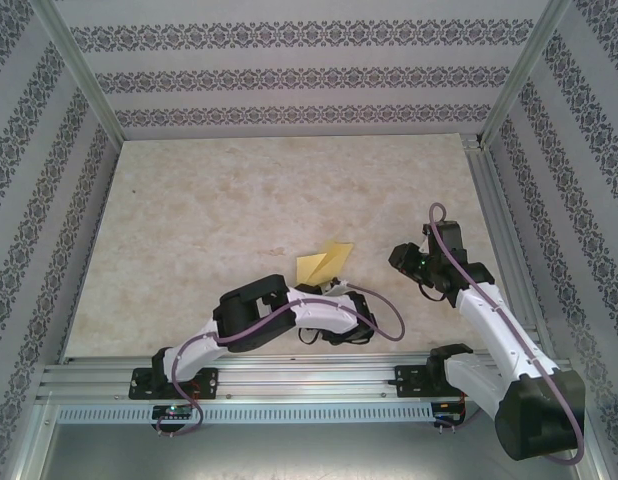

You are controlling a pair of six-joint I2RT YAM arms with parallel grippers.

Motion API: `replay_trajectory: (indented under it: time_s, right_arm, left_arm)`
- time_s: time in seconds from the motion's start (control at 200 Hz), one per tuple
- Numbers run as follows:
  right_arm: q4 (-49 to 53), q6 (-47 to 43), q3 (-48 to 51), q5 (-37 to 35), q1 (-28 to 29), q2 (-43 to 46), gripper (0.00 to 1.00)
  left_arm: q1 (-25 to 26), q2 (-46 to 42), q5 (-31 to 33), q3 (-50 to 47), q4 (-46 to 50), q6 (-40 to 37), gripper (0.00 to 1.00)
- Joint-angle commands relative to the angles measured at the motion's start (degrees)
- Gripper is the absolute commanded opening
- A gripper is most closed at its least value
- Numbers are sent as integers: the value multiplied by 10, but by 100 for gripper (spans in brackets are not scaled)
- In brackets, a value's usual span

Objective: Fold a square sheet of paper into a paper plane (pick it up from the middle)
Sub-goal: Turn over the paper at the center of the table.

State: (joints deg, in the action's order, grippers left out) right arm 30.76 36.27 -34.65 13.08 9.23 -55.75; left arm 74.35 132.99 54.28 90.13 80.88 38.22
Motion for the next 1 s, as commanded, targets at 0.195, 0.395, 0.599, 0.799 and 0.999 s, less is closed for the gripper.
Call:
replay_trajectory:
  time_s: [0.195, 0.395, 0.599, 0.799, 0.999]
  right_arm:
    - [-22, -8, 6, 60, -3, -28, 36]
    - [-28, -9, 7, 90, -1, -36, 38]
    - [-55, 3, 14, 110, 24, -37, 41]
    - [-141, 55, 14, 110, 125, -81, 44]
    - [-184, 80, -38, 66, 228, -172, 49]
  left_arm:
    - [32, -75, -122, -27, -112, -119, 45]
    - [32, -180, -259, -49, -184, -169, 66]
    - [-7, -411, -352, -182, -311, -142, 70]
    - [-204, -600, -495, -345, -453, -80, 44]
    - [-315, -540, -637, -382, -557, -21, 30]
